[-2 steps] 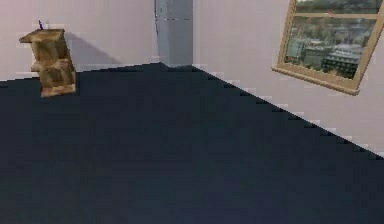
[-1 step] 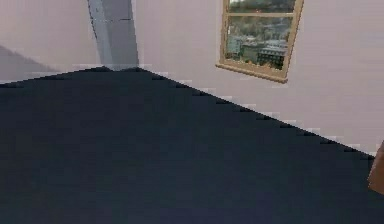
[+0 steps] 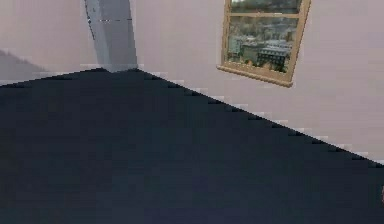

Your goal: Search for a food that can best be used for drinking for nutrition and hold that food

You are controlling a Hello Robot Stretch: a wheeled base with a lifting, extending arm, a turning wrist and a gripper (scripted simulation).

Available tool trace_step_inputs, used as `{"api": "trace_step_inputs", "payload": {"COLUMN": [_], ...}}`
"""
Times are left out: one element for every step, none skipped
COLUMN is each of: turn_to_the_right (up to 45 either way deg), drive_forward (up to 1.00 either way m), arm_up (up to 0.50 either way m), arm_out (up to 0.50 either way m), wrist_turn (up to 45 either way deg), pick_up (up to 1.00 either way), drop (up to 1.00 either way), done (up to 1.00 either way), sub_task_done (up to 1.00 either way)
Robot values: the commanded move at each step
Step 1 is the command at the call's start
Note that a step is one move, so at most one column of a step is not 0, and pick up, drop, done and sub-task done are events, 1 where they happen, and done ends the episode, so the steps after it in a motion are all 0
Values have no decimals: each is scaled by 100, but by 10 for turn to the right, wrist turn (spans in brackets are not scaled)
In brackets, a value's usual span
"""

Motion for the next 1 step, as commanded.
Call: {"api": "trace_step_inputs", "payload": {"turn_to_the_right": [420], "drive_forward": [0], "arm_up": [0], "arm_out": [0], "wrist_turn": [0], "pick_up": [0], "drop": [0], "done": [0], "sub_task_done": [0]}}
